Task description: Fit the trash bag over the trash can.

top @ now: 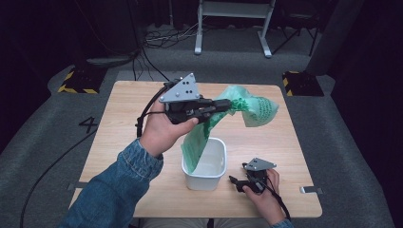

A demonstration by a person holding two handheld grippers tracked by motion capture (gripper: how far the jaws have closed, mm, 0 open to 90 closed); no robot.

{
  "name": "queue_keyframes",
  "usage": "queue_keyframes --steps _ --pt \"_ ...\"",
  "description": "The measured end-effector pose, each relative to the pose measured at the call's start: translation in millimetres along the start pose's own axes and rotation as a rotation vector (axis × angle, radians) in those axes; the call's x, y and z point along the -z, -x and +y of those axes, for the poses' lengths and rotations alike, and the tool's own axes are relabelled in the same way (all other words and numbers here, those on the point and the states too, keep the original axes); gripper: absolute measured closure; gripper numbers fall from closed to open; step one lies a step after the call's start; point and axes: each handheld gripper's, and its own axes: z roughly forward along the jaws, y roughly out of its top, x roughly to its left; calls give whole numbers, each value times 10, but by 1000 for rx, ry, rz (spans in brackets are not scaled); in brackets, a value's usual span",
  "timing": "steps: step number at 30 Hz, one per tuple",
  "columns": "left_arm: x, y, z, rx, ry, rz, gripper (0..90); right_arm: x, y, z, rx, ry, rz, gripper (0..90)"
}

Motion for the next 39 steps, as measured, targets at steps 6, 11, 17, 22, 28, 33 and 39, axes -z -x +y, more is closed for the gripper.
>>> queue_keyframes --steps 6,11,17,22,28,33,39 --pt "-115 -14 -130 20 -1 -13 886 0 2 0 2 1 -1 246" --pt "-161 -46 -253 58 13 -24 888 -1 2 0 2 1 0 247" --pt "-232 16 -390 32 -17 -16 887 1 -1 -1 2 0 -3 247" --pt "-200 7 -536 46 -28 -2 887 3 -1 -3 2 1 -1 247" --pt "-153 -4 -690 73 -36 5 886 3 -2 -4 2 1 -1 247" --pt "-104 1 -816 81 -46 11 884 3 -1 -4 2 1 0 247" --pt "-47 -8 -983 102 -66 20 883 3 -2 -4 1 1 0 247"
